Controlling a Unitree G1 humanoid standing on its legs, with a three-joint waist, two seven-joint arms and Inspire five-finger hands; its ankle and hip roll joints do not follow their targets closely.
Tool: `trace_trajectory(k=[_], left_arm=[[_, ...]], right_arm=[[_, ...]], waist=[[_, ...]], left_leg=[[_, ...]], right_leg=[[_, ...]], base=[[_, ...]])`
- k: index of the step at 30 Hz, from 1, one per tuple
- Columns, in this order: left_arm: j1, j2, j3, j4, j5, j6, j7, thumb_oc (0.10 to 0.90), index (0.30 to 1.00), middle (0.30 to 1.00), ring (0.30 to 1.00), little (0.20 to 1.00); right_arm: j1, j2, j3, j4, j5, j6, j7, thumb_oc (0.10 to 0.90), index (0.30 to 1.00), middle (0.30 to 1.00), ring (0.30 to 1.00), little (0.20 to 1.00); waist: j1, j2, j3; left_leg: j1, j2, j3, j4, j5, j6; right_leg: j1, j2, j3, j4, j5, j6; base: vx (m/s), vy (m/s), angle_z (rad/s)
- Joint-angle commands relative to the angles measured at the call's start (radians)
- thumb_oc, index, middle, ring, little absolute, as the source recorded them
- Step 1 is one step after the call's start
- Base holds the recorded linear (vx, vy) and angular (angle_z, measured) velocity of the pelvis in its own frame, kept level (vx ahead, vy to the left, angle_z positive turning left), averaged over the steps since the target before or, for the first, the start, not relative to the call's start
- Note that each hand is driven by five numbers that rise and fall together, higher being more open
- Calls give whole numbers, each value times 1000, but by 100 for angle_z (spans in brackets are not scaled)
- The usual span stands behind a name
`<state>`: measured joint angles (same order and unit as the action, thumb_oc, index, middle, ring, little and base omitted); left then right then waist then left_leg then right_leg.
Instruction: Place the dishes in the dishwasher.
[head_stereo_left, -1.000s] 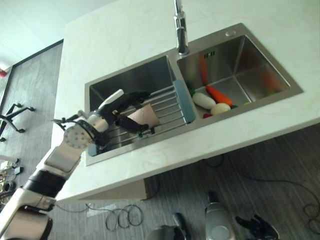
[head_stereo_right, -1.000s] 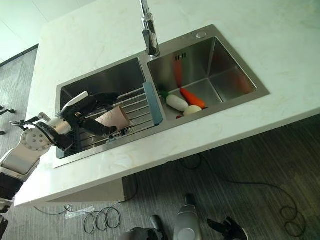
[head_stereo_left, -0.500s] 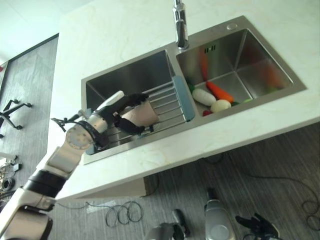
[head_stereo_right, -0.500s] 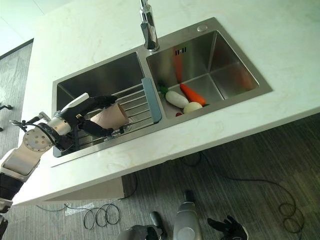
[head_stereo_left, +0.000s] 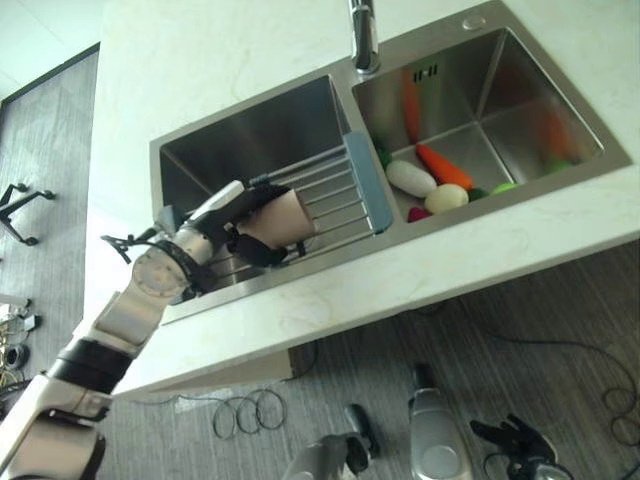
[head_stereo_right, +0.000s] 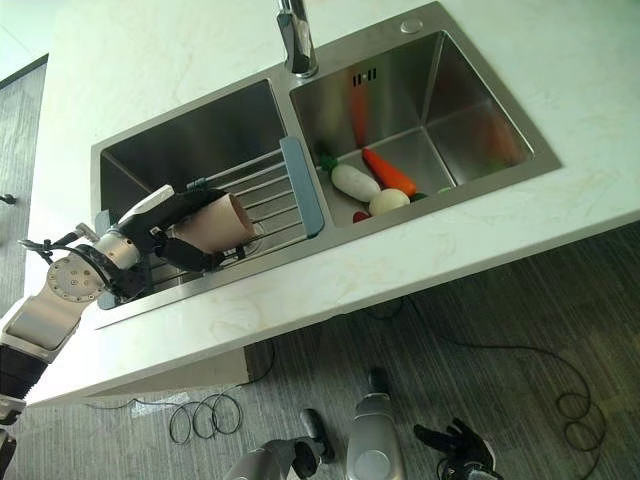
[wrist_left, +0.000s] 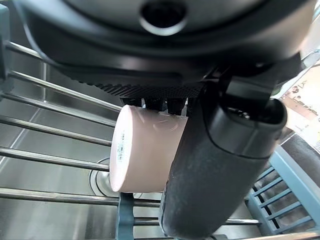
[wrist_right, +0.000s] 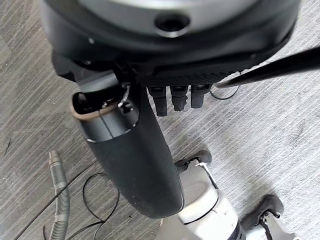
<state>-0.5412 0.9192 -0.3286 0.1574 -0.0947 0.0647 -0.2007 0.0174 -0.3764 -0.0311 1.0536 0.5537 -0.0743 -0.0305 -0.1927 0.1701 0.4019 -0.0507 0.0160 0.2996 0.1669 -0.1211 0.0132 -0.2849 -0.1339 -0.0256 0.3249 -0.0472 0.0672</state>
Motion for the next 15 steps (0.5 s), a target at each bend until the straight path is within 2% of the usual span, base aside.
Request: trace_trajectory(k=[1,10,15], left_arm=[[-82,15,52,7,-25,-36,59,800,900,900,900,900],[-133,20,19,10,21,-27,68,800,900,900,900,900],[-148,34,12,3,-8,-22,53,800,900,900,900,900]], right_arm=[[31,-34,18,-39,17,-5,-12,800,900,900,900,900],[-9,-51,37,-46,36,-3,-10,800,900,900,900,900],[-25,-60,45,-70,42,-3,-7,800,900,900,900,900]], waist=[[-9,-30,-47],[-2,-29,0],[2,-20,23]], left_leg=[[-93,62,-98,133,-101,-53],[-134,56,-121,133,-89,-52],[-152,45,-134,133,-83,-52]], right_leg=[[34,-74,29,-25,-81,103],[2,-74,27,-25,-70,98],[-10,-75,31,-25,-67,96]], base=[[0,0,0],[0,0,0],[-2,13,-1]])
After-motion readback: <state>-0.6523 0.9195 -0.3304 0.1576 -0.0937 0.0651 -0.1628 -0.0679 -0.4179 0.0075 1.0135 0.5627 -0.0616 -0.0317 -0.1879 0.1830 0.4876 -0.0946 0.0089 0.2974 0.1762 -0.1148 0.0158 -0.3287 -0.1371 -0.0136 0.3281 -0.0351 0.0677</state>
